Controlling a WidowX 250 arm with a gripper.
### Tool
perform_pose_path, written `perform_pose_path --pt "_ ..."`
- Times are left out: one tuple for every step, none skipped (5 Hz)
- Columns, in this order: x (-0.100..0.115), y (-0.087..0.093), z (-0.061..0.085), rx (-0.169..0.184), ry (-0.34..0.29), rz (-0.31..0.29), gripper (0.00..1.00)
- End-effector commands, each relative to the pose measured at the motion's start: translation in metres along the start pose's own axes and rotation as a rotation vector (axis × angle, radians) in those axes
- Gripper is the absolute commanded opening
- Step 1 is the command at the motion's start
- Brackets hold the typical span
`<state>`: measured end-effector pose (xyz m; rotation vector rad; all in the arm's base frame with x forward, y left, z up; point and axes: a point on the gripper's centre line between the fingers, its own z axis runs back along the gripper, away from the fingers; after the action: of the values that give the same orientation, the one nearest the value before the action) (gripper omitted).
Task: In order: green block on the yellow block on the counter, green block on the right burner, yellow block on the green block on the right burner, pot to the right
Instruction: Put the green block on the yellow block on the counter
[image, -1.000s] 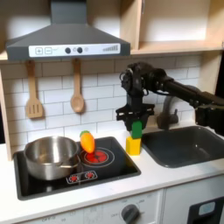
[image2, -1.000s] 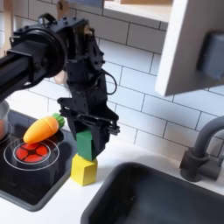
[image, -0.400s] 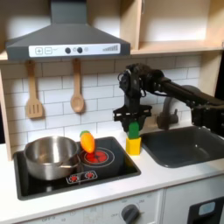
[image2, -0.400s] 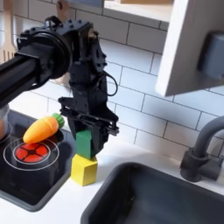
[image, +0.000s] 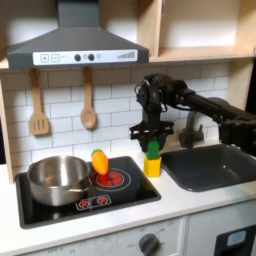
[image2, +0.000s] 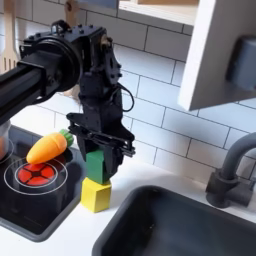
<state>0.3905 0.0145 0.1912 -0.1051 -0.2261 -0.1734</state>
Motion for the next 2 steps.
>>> perform_pose_path --pt "-0.0053 -0.0031 0.0010 -0.008 0.006 -0.012 0.00" --pt "-0.0083 -0.0018 0.0005 -0.002 0.013 -0.014 0.00"
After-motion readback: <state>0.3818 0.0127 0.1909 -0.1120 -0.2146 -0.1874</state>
